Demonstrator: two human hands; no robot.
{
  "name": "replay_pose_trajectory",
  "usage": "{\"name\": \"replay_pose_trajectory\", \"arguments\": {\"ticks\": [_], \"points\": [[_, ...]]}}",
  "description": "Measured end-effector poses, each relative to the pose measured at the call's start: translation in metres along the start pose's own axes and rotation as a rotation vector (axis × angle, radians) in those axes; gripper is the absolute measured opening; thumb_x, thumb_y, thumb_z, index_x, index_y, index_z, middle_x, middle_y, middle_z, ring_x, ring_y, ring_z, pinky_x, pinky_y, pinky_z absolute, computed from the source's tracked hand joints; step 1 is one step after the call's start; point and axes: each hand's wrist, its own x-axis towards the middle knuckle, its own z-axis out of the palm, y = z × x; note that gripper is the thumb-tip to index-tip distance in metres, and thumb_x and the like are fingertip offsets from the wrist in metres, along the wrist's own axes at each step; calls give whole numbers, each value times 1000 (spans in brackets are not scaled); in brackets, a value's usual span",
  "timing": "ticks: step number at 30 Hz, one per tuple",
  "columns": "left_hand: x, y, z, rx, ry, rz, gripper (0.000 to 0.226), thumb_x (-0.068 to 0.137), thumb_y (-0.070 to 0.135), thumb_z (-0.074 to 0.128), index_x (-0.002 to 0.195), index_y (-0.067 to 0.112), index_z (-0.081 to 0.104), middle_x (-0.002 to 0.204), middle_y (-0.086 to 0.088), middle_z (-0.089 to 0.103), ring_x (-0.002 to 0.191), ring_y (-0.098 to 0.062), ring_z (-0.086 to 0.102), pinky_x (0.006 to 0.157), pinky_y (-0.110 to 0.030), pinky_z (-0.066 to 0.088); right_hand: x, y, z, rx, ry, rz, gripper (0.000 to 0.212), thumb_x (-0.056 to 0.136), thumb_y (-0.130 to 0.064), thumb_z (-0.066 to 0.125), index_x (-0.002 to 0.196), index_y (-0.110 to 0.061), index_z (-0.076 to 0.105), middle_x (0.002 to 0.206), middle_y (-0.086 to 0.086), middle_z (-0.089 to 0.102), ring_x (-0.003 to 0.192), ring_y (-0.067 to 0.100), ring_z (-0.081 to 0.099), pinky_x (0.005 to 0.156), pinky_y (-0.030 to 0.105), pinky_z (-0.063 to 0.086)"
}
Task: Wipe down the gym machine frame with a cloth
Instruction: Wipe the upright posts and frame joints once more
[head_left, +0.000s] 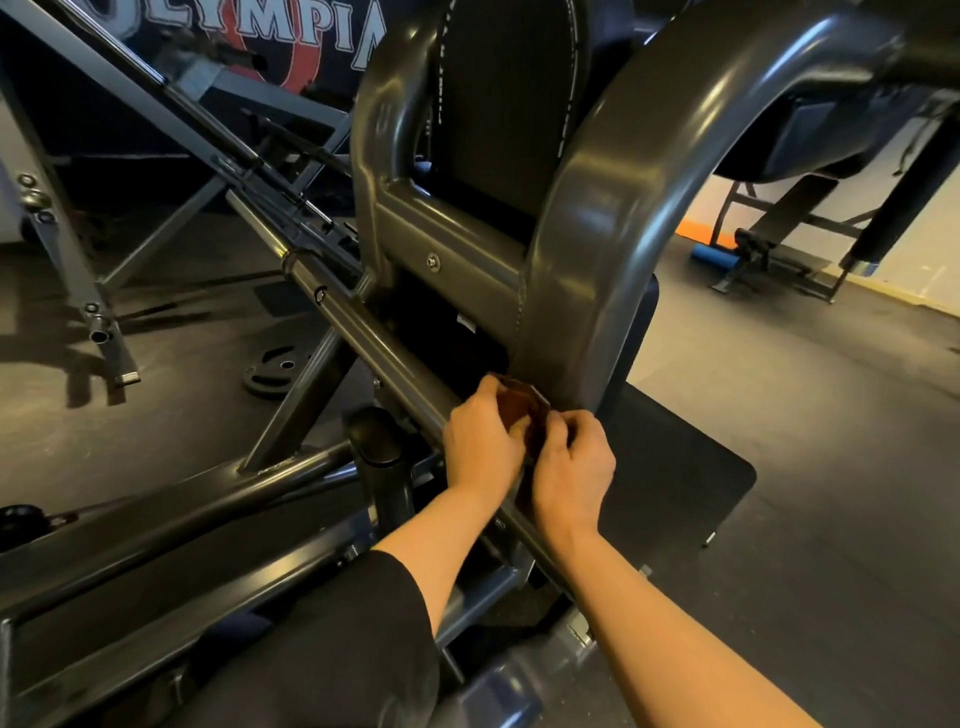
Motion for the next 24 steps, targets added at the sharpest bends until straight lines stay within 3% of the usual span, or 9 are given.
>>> {"name": "replay_pose_trajectory", "arguments": {"ticks": [4,7,12,15,18,21,24], "points": [[-14,-9,5,136,-30,144,30,88,29,67,113,17,55,107,-5,67,97,-26,66,80,-37,52,0,-1,0,18,-2,15,17,98,-23,51,86,-12,57,87,3,57,78,11,55,69,26,44],[-3,-1,4,184,-76,90,39,91,26,64,125,16,48,111,-10,66,102,-31,64,84,-39,49,-1,-2,-2,7,-18,10,16,98,-22,51,86,-13,56,88,3,57,78,10,54,69,25,42],[0,1,-15,251,-155,243,26,83,14,65,107,21,56,98,-4,70,98,-29,65,84,-39,50,-4,-3,-5,-59,-9,-85,16,97,-21,53,83,-13,56,85,2,57,75,11,54,69,31,45],[18,1,-37,85,78,265,30,77,9,70,104,18,61,93,-6,71,92,-29,67,81,-39,52,3,-19,-9,-172,86,-426,11,92,-20,53,89,-10,59,90,2,55,79,15,52,68,34,48],[57,20,-57,-76,363,290,38,74,-1,69,109,12,62,103,-8,66,98,-26,63,90,-38,49,29,-52,-15,-402,135,-855,21,84,-24,51,91,-8,64,97,8,61,92,22,50,77,34,43],[93,48,-64,-115,396,381,43,73,-5,69,113,11,65,110,-8,61,102,-18,57,92,-18,38,62,-76,-17,-740,166,-1171,30,80,-26,54,100,-9,68,113,11,66,114,28,48,105,39,32],[118,62,-56,-173,302,355,42,76,-4,68,114,13,68,109,-5,68,105,-20,62,94,-22,42,83,-73,-16,-960,217,-1311,38,81,-24,57,114,-7,68,132,13,60,131,29,40,120,44,10]]}}
